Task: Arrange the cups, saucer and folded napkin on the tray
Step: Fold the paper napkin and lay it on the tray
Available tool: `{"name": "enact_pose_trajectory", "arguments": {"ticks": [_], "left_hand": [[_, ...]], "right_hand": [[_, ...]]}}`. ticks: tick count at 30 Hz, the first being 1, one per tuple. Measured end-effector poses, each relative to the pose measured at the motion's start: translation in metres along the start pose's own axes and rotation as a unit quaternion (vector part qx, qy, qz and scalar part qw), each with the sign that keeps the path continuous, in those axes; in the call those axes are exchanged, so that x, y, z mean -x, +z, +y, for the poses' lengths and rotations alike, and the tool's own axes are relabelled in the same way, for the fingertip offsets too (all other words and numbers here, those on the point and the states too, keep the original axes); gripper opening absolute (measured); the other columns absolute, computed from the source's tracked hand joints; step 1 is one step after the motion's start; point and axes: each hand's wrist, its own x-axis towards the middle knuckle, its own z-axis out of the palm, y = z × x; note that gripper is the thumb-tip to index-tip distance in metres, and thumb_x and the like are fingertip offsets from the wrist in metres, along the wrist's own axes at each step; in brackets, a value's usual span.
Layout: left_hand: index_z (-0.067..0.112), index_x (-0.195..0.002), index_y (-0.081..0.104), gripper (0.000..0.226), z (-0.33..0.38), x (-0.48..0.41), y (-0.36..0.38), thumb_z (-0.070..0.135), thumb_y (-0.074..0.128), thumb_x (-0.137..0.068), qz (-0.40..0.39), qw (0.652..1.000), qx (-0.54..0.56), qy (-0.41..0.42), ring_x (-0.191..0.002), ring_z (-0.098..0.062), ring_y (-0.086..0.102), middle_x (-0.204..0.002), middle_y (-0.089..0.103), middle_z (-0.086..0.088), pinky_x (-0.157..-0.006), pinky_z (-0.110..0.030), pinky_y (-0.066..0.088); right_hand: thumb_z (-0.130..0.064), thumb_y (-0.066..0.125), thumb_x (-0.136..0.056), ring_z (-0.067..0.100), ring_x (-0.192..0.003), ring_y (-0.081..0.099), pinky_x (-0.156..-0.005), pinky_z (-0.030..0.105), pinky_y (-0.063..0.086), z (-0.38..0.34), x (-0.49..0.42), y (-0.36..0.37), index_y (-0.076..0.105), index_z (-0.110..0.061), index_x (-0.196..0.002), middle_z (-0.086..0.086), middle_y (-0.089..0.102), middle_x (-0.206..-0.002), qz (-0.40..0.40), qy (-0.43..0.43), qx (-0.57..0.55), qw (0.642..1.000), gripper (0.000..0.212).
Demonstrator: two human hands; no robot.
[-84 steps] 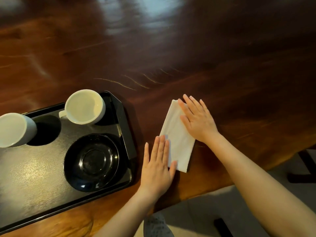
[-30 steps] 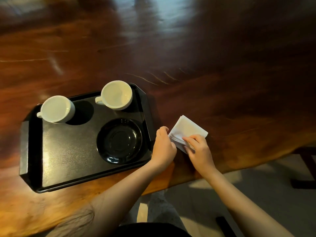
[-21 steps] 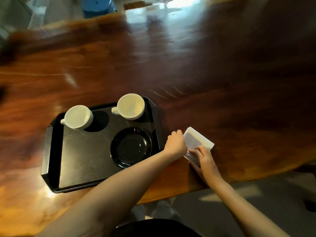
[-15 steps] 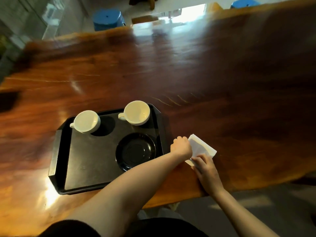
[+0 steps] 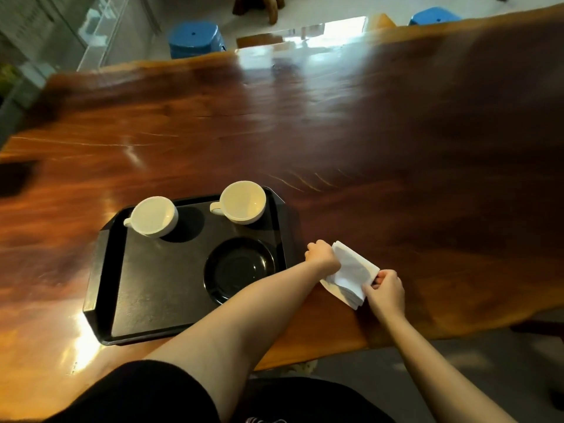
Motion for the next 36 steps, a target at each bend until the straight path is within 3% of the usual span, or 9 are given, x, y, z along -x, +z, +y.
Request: {"name": "enact_pose_trajectory", "arguments": {"ticks": [3,7,12,16,18,21,25,29,36], "left_hand": [[-0.001,-0.119,0.052,0.037,0.001,0.000,-0.008,0.010,0.056,-0.084,-0.080,0.996,0.046,0.002,-0.100,-0.029,0.064,-0.095,0.055,-0.010,-0.061,-0.027,0.051],[0.012,-0.103,0.052,0.019,-0.002,-0.002,-0.010,0.018,0.058,-0.085,-0.106,0.987,0.107,0.064,-0.094,-0.024,0.056,-0.102,0.052,-0.008,-0.072,-0.033,0.047],[0.014,-0.125,0.045,0.039,-0.005,-0.001,-0.019,0.022,0.058,-0.089,-0.152,0.957,0.217,0.120,-0.099,-0.024,0.055,-0.110,0.052,-0.008,-0.077,-0.036,0.051],[0.015,-0.120,0.043,0.033,0.003,0.002,-0.040,0.013,0.057,-0.091,-0.185,0.900,0.361,0.158,-0.100,-0.022,0.057,-0.109,0.055,-0.006,-0.085,-0.036,0.053],[0.013,-0.122,0.042,0.035,0.009,0.004,-0.055,0.008,0.057,-0.091,-0.189,0.871,0.416,0.178,-0.101,-0.021,0.057,-0.109,0.056,-0.005,-0.088,-0.035,0.051],[0.004,-0.133,0.038,0.049,0.012,0.004,-0.080,0.003,0.057,-0.089,-0.196,0.845,0.454,0.204,-0.113,-0.028,0.056,-0.123,0.054,-0.015,-0.087,-0.037,0.054],[0.003,-0.137,0.038,0.063,0.009,0.017,-0.117,0.004,0.063,-0.079,-0.178,0.820,0.492,0.232,-0.105,-0.026,0.061,-0.121,0.057,-0.016,-0.074,-0.030,0.059],[0.010,-0.137,0.039,0.058,-0.009,0.032,-0.148,0.010,0.057,-0.082,-0.208,0.793,0.518,0.244,-0.099,-0.024,0.064,-0.117,0.060,-0.009,-0.081,-0.039,0.058],[0.010,-0.138,0.037,0.058,-0.055,0.053,-0.187,-0.010,0.054,-0.086,-0.146,0.791,0.542,0.241,-0.102,-0.029,0.062,-0.123,0.056,-0.013,-0.080,-0.041,0.060]], "right_hand": [[-0.004,0.066,-0.081,0.032,-0.094,0.059,-0.065,0.028,0.043,-0.003,-0.004,-0.001,0.052,0.002,-0.106,0.021,0.056,-0.114,-0.012,0.017,0.007,1.000,0.030],[-0.005,0.068,-0.080,0.032,-0.097,0.060,-0.069,0.030,0.048,0.000,-0.004,-0.002,0.051,0.001,-0.106,0.021,0.055,-0.116,-0.019,0.028,-0.002,0.999,0.032],[-0.024,0.064,-0.086,0.028,-0.102,0.058,-0.073,0.032,0.047,-0.003,-0.002,-0.005,0.048,-0.003,-0.119,0.015,0.056,-0.119,-0.042,0.056,-0.109,0.992,0.041],[-0.037,0.048,-0.094,0.028,-0.099,0.063,-0.084,0.038,0.053,-0.028,-0.007,-0.017,0.046,-0.009,-0.124,0.010,0.060,-0.109,-0.151,0.123,-0.302,0.933,0.041],[-0.034,0.047,-0.095,0.028,-0.092,0.066,-0.078,0.037,0.056,-0.046,-0.012,-0.027,0.046,-0.009,-0.121,0.014,0.062,-0.105,-0.191,0.118,-0.392,0.892,0.037],[-0.021,0.049,-0.095,0.022,-0.078,0.064,-0.061,0.027,0.058,-0.078,-0.018,-0.043,0.048,0.000,-0.123,0.014,0.062,-0.095,-0.194,0.057,-0.441,0.874,0.035],[-0.007,0.046,-0.096,0.020,-0.076,0.061,-0.055,0.020,0.058,-0.122,-0.014,-0.054,0.049,0.003,-0.118,0.013,0.061,-0.092,-0.220,-0.015,-0.440,0.871,0.025],[-0.005,0.048,-0.094,0.019,-0.090,0.064,-0.061,0.022,0.059,-0.160,-0.011,-0.048,0.051,0.001,-0.120,0.010,0.063,-0.106,-0.245,-0.055,-0.418,0.873,0.027],[-0.025,0.049,-0.096,0.015,-0.090,0.061,-0.069,0.025,0.053,-0.212,0.006,-0.023,0.052,-0.005,-0.122,0.004,0.062,-0.105,-0.256,-0.131,-0.241,0.927,0.033]]}}
